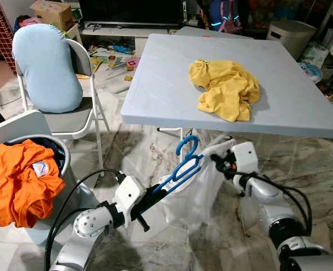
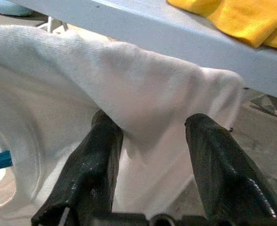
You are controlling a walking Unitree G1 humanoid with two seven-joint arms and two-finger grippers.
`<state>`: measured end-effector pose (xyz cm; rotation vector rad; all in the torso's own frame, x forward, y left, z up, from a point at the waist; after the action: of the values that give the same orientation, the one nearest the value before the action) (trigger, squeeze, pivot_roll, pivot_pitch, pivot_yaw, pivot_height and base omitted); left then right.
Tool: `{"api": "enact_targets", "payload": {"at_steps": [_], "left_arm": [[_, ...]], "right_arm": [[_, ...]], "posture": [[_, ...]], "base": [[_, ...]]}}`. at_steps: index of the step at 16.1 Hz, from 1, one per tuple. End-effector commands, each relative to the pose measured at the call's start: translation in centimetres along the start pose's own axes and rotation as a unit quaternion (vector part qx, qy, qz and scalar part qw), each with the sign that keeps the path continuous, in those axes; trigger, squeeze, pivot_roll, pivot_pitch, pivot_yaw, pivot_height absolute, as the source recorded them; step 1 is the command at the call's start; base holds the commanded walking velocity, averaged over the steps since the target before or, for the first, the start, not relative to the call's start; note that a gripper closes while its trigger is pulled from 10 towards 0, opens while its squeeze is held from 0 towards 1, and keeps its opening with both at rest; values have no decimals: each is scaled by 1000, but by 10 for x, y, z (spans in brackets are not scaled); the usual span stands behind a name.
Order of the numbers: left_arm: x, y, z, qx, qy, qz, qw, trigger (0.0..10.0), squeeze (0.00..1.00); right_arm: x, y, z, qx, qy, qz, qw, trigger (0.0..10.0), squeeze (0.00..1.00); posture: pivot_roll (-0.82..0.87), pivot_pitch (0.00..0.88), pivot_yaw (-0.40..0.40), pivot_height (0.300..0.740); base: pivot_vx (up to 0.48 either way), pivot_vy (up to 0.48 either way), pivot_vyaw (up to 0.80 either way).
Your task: Hang hanger
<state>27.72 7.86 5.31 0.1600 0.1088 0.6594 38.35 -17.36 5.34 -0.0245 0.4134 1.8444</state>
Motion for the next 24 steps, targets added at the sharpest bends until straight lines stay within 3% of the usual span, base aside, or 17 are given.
{"api": "enact_targets", "payload": {"at_steps": [1, 14, 20, 24], "left_arm": [[2, -3, 26, -46, -16, -7, 999, 0, 0], [-16, -8, 28, -48, -2, -50, 998, 0, 0], [-16, -7, 27, -45, 3, -52, 998, 0, 0], [-14, -4, 18, -34, 7, -41, 999, 0, 0]], "right_arm": [[-10, 1, -2, 5, -1, -22, 1000, 0, 0], [-11, 0, -4, 10, -23, -35, 999, 0, 0], [-22, 1, -4, 11, -35, -62, 997, 0, 0], [-44, 3, 12, -26, -51, -118, 991, 0, 0]], "posture": [[66, 25, -23, 740], [61, 25, -27, 740], [61, 25, -29, 740], [61, 25, -30, 740]], "base": [[0, 0, 0], [0, 0, 0], [0, 0, 0], [0, 0, 0]]}}
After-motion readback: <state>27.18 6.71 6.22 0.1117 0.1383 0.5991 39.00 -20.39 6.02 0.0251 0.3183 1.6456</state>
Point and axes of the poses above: a point about 5 cm out from each wrist's last joint towards the gripper, its own y axis pointing back from the gripper into the wrist, its own z axis along the axis of the wrist's last joint, x = y × z, the point moved 5 cm from there along -y, pointing out of the wrist towards the gripper, and after that the axes turned 6 degrees about y, right-handed, at the moved point
